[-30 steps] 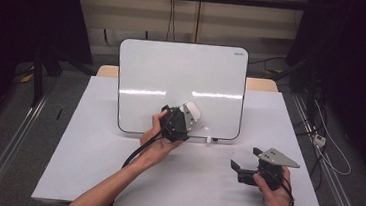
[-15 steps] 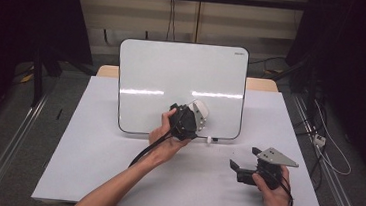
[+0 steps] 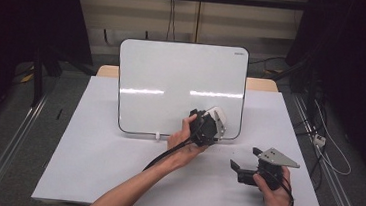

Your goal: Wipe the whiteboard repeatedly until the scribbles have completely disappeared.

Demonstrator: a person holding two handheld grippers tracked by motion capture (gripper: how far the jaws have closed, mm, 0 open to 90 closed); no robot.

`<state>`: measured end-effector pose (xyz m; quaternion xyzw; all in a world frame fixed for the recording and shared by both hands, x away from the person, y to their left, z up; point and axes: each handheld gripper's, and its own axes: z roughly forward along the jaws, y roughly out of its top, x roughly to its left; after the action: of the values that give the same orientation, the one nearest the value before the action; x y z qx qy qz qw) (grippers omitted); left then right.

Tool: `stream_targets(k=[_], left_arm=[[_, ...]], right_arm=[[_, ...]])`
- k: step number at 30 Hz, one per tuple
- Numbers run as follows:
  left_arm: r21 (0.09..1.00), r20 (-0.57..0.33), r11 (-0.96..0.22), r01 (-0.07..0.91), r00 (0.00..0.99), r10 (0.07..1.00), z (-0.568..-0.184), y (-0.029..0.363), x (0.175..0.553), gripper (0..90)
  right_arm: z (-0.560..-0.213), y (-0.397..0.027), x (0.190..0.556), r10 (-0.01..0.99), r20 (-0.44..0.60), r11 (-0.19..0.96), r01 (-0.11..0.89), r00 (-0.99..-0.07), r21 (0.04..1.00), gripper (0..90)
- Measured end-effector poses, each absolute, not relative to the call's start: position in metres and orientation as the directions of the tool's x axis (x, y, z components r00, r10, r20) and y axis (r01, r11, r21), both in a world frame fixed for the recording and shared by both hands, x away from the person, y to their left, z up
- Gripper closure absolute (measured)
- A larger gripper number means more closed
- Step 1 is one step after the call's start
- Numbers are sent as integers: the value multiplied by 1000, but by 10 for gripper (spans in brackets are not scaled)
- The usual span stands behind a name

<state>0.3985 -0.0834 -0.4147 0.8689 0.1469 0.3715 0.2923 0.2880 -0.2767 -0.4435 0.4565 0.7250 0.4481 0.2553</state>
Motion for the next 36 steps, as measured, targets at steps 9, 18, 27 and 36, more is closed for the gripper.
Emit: stream_targets(k=[9,18,27,36], left_arm=[[612,567,-791,14,690,451,-417,-96,396,303],[615,563,-788,33,680,469,-412,-71,399,304],[642,537,-760,97,651,537,-403,-17,409,305],[676,496,-721,154,628,599,-394,29,419,305]], right_arm=[[-444,-277,288,890,43,178,433,-454,883,74],[-444,-279,286,893,46,173,436,-449,883,74],[-444,-279,287,894,47,172,440,-445,882,74],[-444,-278,287,895,47,172,440,-444,881,74]])
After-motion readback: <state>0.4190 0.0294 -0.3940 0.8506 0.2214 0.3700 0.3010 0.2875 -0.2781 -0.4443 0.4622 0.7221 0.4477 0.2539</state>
